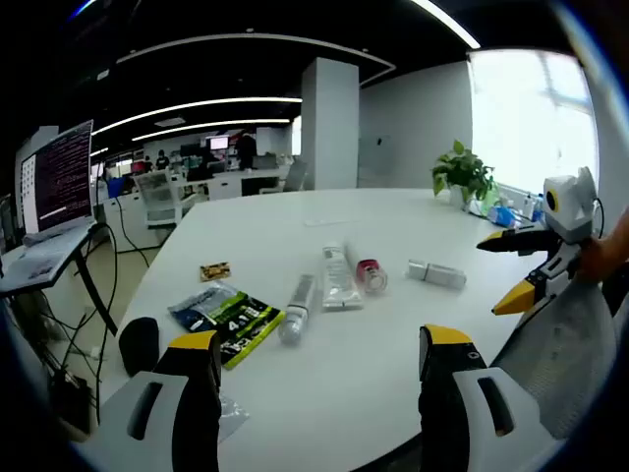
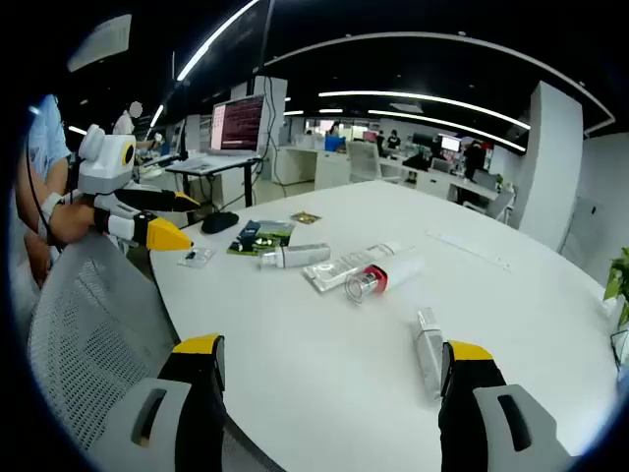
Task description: Arrange the skincare products in the storage area until every visible bottle or jar stands upright without overlapping.
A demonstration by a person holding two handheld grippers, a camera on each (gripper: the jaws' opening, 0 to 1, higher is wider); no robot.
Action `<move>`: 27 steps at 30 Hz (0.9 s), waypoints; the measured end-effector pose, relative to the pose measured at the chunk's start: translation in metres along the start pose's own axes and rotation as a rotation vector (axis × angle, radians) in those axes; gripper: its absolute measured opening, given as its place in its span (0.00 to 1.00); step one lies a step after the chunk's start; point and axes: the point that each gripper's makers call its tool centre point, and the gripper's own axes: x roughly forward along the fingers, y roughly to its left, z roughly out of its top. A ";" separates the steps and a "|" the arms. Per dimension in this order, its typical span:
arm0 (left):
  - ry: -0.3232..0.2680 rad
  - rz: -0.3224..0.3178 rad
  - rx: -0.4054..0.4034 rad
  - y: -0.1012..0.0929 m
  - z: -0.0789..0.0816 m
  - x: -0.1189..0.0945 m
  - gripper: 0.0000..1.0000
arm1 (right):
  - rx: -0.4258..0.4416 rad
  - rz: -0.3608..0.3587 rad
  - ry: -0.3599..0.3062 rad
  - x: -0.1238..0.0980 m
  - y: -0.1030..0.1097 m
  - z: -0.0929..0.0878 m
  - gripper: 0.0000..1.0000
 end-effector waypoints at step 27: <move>0.021 -0.011 0.033 -0.002 -0.004 0.001 0.75 | -0.055 0.032 0.057 0.004 0.010 -0.010 0.86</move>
